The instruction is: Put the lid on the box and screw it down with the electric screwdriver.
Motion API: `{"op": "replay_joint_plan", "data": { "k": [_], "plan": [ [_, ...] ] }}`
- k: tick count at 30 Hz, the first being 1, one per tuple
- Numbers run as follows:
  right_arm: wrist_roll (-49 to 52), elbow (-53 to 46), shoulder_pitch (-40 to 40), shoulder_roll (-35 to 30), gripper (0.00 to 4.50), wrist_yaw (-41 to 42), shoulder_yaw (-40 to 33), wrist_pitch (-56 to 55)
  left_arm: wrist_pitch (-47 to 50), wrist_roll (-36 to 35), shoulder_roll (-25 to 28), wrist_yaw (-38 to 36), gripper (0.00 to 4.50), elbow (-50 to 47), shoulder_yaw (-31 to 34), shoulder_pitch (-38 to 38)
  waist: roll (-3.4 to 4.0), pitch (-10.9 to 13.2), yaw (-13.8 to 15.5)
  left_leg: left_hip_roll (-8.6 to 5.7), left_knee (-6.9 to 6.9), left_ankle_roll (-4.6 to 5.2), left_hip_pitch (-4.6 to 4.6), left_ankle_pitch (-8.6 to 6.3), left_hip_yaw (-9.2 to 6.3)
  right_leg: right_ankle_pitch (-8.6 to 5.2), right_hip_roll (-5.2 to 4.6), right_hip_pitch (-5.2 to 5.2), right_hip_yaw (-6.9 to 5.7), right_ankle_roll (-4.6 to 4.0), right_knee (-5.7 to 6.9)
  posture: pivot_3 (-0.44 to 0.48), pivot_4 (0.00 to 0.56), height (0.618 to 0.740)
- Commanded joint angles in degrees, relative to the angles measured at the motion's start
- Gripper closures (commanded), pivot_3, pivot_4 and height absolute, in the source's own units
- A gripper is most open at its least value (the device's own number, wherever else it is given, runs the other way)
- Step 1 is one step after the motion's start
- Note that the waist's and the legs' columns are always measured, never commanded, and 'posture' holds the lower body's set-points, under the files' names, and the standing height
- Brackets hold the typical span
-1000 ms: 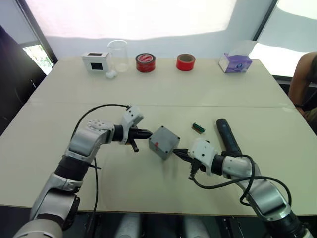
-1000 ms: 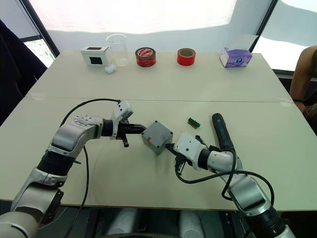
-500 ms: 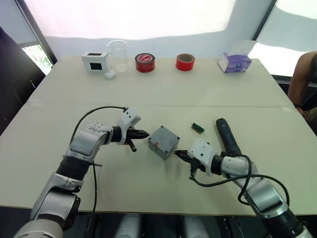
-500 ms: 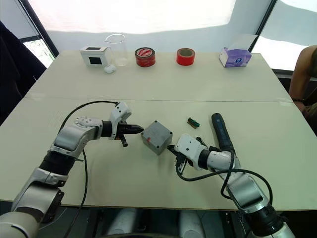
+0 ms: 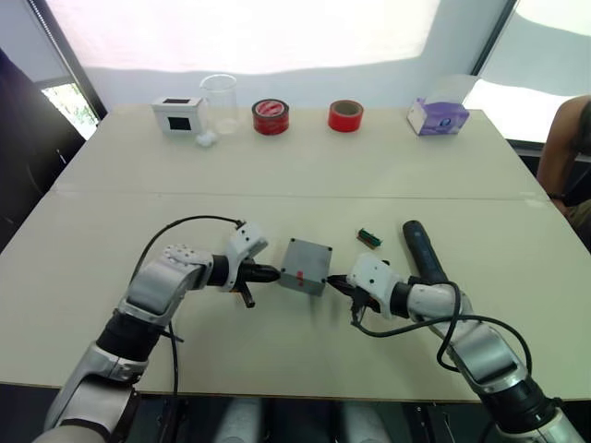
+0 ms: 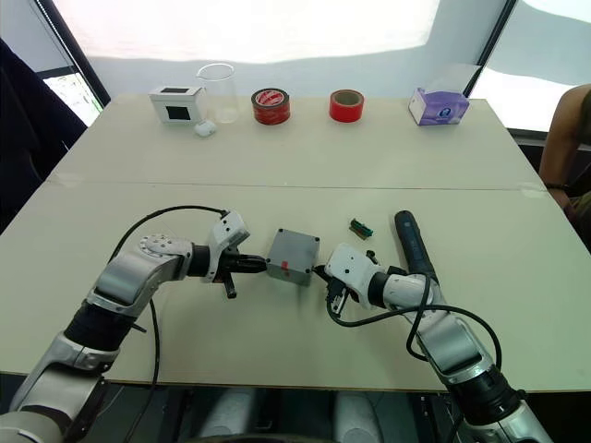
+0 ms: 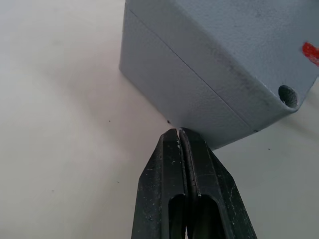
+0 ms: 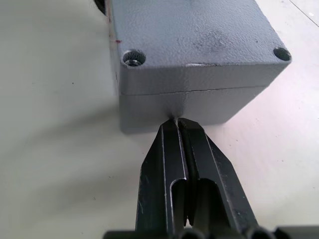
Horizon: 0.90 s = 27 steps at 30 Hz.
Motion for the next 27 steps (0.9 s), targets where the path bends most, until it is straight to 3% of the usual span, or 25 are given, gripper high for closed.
{"op": "replay_joint_plan", "data": {
  "k": [1,16,21,24,27],
  "plan": [
    [0.7,-1.5,-0.9,0.5,4.48,1.0,0.2,-1.2,1.4,-3.3,-0.8,-0.8,4.5,-4.9,0.1,0.6,0.0,0.0,0.0,0.0,0.0,0.0,0.0,0.0,0.0,0.0,-0.01,0.0,0.0,0.0,0.0,0.0,0.15,0.74],
    [1.4,-4.2,0.5,0.1,4.48,2.3,-0.8,0.6,2.3,-3.5,-0.1,-0.2,4.5,-5.2,1.0,1.1,0.0,0.0,0.0,0.0,0.0,0.0,0.0,0.0,0.0,0.0,-0.04,0.0,0.01,0.0,0.0,0.0,0.15,0.74],
    [4.4,-7.1,2.5,-0.5,4.48,1.6,-5.5,3.7,2.0,-4.8,-0.2,2.2,4.5,-0.2,7.6,-1.0,0.0,0.0,0.1,0.0,0.0,0.0,0.0,0.0,-0.01,0.0,-0.06,0.0,0.01,0.0,0.0,0.0,0.15,0.74],
    [7.9,-10.8,5.0,-0.8,4.48,-0.2,-11.6,8.6,-5.3,-6.5,-3.3,7.4,4.5,-4.1,15.7,1.0,0.0,0.0,0.1,0.0,-0.01,0.0,0.0,0.0,-0.01,0.0,-0.09,-0.01,0.02,0.0,-0.01,0.0,0.15,0.74],
    [13.5,-14.3,5.7,0.6,4.48,-2.9,-19.5,16.7,-2.9,-6.6,-1.1,7.7,4.5,-5.4,16.1,0.9,0.01,0.0,0.1,0.01,-0.05,-0.01,0.0,0.0,-0.03,0.0,-0.13,0.01,0.06,0.0,-0.07,0.0,0.15,0.74]
  ]
}}
